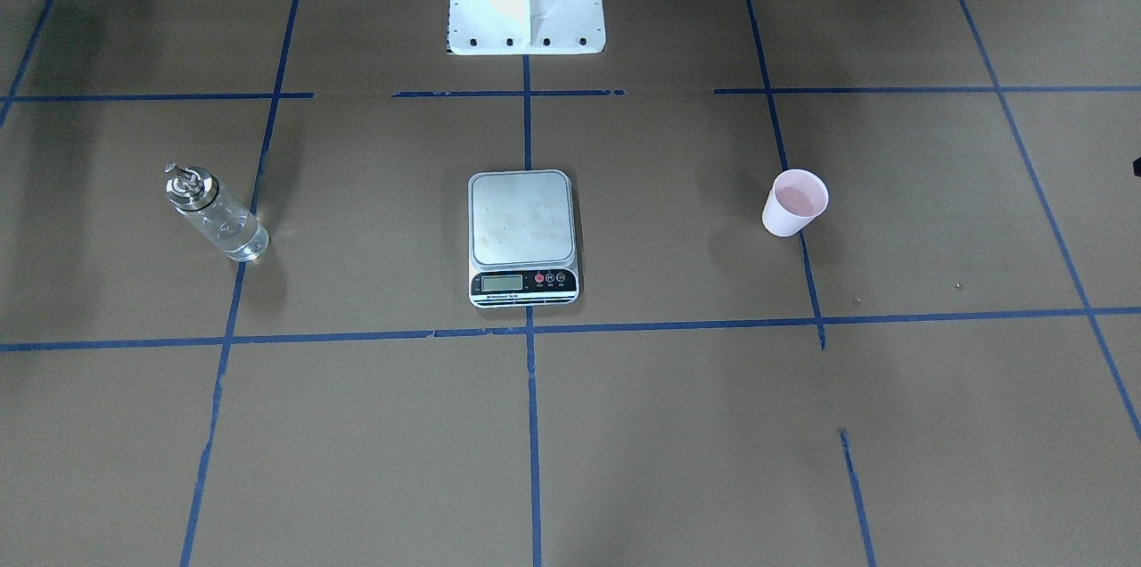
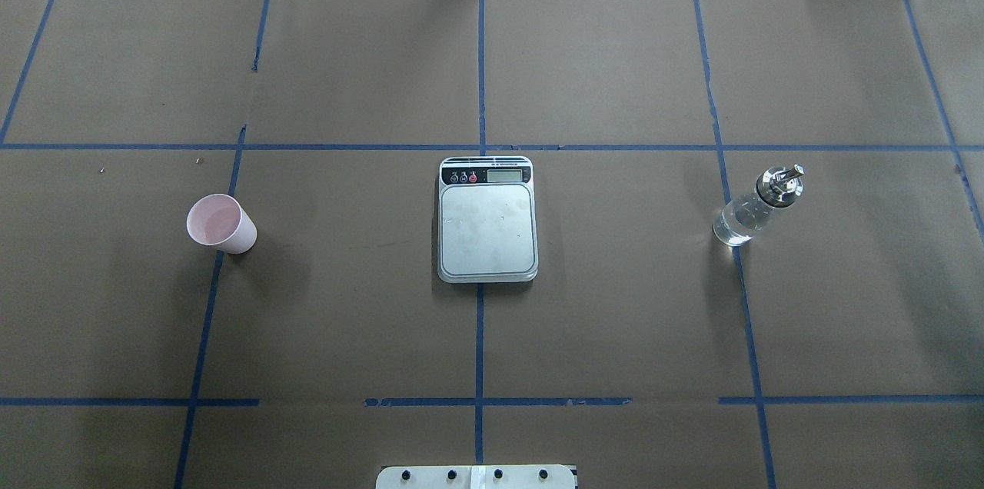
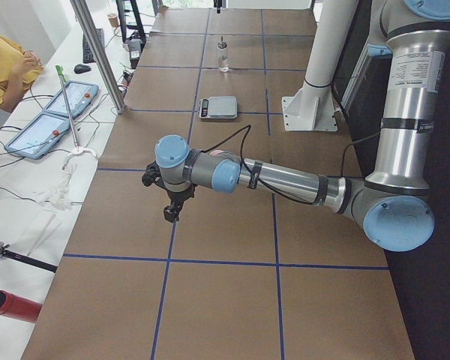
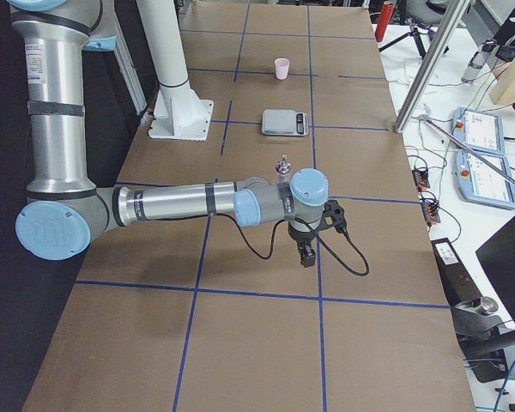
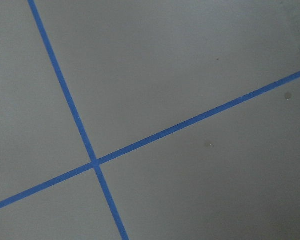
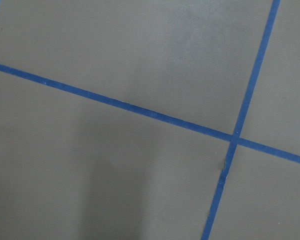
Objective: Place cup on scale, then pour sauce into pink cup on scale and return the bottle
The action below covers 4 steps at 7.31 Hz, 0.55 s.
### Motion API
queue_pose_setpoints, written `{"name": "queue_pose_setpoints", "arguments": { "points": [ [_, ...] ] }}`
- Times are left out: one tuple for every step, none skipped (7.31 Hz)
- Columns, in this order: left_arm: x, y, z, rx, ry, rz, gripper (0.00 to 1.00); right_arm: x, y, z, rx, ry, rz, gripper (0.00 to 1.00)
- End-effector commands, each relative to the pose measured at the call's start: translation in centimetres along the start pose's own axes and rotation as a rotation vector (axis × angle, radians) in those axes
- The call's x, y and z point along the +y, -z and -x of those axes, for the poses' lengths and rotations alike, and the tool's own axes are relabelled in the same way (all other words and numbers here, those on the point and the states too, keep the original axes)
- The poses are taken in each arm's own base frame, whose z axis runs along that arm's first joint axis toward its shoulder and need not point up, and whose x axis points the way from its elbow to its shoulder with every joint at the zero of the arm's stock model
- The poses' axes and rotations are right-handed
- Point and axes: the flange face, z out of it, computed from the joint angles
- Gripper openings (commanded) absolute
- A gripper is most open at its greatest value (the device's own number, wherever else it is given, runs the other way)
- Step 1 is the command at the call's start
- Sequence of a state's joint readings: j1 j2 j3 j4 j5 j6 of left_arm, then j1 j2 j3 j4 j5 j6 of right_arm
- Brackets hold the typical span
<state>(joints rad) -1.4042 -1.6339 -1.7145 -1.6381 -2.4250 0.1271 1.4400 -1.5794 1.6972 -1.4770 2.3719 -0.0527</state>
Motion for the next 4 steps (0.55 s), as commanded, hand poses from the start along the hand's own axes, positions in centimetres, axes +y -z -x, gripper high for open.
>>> {"name": "queue_pose_setpoints", "arguments": {
  "points": [
    [-5.4,-4.8,-8.3,0.062,0.142,0.044,1.00,-0.2,-0.5,0.5,-0.007,0.012,0.007,1.00],
    [-7.9,-7.1,-13.2,0.086,0.199,0.076,1.00,-0.2,-0.6,0.6,-0.008,0.018,0.007,1.00],
    [-8.9,-8.9,-16.8,0.091,0.255,0.104,1.00,-0.3,-0.8,0.9,-0.010,0.031,0.005,1.00],
    [-9.5,-10.3,-19.1,0.068,0.264,0.113,1.00,-0.4,-1.0,1.1,-0.011,0.041,-0.001,1.00]
  ]
}}
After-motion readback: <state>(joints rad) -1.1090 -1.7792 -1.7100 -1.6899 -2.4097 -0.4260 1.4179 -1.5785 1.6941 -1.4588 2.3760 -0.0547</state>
